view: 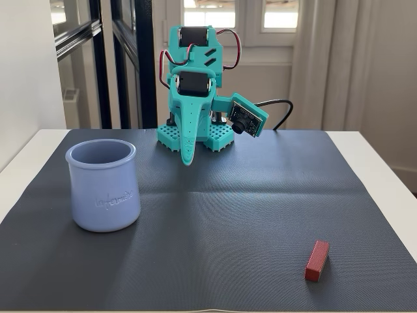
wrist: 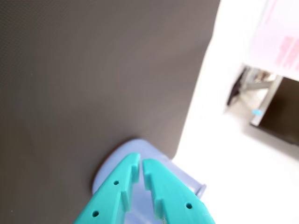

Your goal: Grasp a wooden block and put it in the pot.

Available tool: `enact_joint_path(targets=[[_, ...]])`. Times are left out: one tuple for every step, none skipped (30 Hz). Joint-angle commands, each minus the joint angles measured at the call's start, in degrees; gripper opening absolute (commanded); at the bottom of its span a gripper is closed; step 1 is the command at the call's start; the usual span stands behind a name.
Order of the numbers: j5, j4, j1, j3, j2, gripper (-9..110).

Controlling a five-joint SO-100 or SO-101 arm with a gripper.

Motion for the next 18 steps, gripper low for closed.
enact_joint_path(targets=[[-0.18,0.18,-0.18,-0.26,0.53,0],[-0.18,0.18,-0.18,-0.26,0.53,0],[-0.18,0.18,-0.18,-0.26,0.53,0],[-0.18,0.18,-0.18,-0.26,0.53,0],[-0.18,0.18,-0.18,-0.26,0.53,0],[-0.18,0.18,-0.18,-0.26,0.53,0],[-0.18,0.18,-0.18,-0.26,0.53,0],[-0.18,0.18,-0.18,-0.26,0.53,0],[-0.18,0.18,-0.18,-0.26,0.53,0],[-0.18,0.18,-0.18,-0.26,0.53,0],[-0.18,0.18,-0.18,-0.26,0.53,0],[-0.18,0.18,-0.18,-0.26,0.53,0],[-0.18,0.18,-0.18,-0.26,0.53,0],[-0.18,0.18,-0.18,-0.26,0.53,0],[0.00,0.18,-0.09,-0.26,0.53,0],[0.09,0.18,0.09,-0.26,0.53,0],[0.09,0.18,0.18,-0.26,0.53,0],[0.18,0.18,0.18,-0.26,0.53,0]])
